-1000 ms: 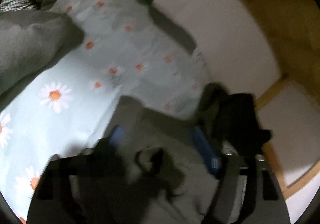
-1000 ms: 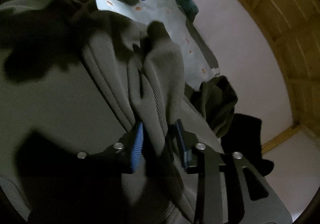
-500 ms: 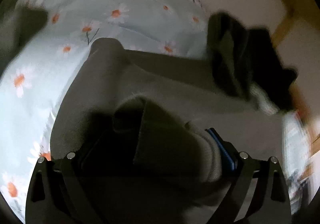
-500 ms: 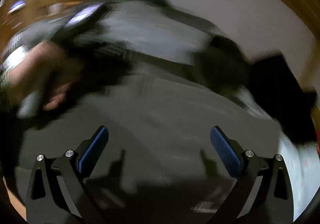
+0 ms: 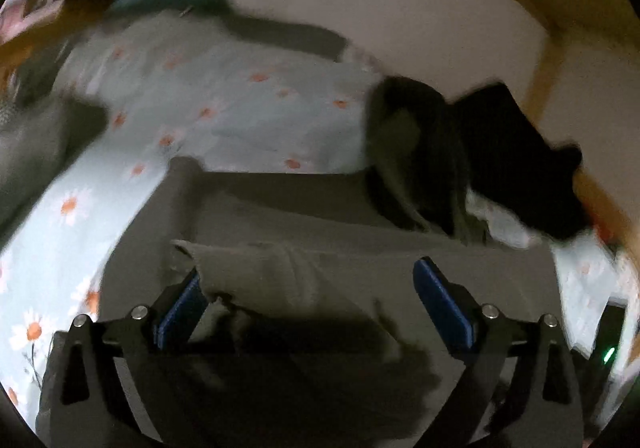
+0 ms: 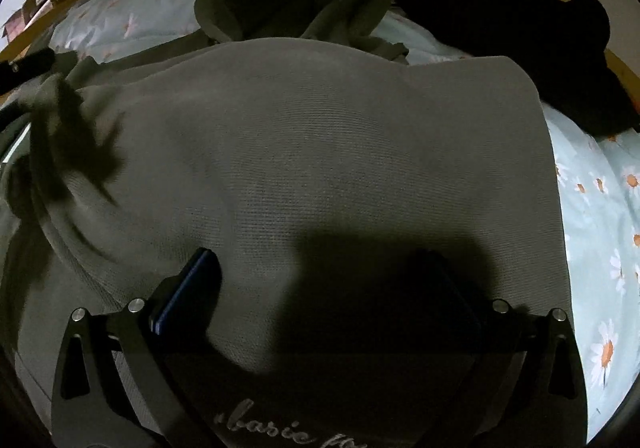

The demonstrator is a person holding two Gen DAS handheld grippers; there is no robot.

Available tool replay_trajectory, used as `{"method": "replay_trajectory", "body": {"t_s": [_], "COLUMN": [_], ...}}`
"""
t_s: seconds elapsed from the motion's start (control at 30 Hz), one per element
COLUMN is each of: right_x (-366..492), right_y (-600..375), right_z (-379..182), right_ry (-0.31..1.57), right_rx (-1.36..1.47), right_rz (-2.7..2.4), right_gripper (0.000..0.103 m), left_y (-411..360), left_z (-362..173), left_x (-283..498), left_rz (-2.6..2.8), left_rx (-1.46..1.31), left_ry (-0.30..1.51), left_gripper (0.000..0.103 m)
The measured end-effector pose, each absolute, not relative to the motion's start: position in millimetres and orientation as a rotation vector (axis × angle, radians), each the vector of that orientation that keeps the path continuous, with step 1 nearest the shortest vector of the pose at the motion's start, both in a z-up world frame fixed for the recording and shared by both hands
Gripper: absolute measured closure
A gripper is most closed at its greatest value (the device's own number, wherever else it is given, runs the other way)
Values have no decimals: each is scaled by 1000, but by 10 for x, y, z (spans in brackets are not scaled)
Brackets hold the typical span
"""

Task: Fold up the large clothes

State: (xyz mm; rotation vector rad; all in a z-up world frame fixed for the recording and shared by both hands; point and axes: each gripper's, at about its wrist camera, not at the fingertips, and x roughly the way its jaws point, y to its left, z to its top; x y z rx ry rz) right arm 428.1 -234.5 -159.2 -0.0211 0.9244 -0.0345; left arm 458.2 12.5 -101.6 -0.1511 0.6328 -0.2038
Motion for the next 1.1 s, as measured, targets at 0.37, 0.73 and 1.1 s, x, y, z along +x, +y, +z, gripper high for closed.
{"method": "replay_trajectory", "body": {"t_s": [0.37,0.73,1.1], "right_x": [4151,4174,4830], "right_y": [-2556,-2679,-2917], "right_z": [-1371,-1424,-1046], "right_ry": [908,899,771], "right_rx": [-38,65,64], "right_rz": [-121,-44,37], "right_gripper": [3,3,3], "left_y": [-50,47,-155], "left_z": [-1567,-1474,-1033], "left_x": [4927,4838,5343], "left_rz": [-145,-198,-324], "left_rx": [-4,-75,-129], "left_ry": [890,863,844], "left_gripper": [5,5,5]}}
